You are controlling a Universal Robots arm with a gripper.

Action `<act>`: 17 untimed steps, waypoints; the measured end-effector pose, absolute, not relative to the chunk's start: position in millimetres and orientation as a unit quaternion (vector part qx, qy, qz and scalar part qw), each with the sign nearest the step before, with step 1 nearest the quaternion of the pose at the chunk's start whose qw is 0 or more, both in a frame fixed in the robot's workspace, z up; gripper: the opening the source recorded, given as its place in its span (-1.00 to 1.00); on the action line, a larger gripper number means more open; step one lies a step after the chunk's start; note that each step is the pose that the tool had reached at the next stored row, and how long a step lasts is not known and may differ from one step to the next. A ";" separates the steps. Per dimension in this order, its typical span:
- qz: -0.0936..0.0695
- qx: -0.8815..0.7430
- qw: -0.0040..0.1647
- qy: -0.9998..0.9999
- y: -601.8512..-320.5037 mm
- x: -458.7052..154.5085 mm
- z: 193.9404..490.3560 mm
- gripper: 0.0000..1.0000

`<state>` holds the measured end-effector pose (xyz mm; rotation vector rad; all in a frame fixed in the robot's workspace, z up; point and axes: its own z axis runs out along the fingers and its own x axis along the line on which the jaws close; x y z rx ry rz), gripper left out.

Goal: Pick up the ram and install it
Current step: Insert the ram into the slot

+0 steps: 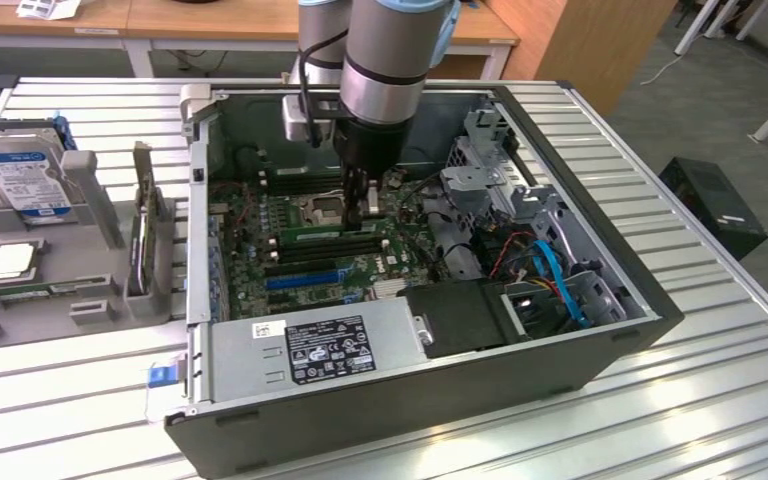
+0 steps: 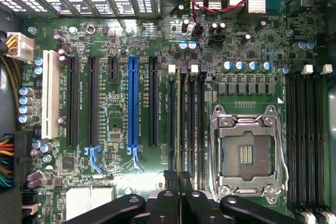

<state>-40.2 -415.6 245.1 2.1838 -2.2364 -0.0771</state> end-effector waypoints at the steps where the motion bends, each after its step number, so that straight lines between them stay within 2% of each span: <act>1: -0.025 0.698 0.007 -0.715 -415.6 -40.2 244.3 -0.76; 17: -0.024 0.698 0.008 -0.715 -416.9 -40.2 241.7 -0.76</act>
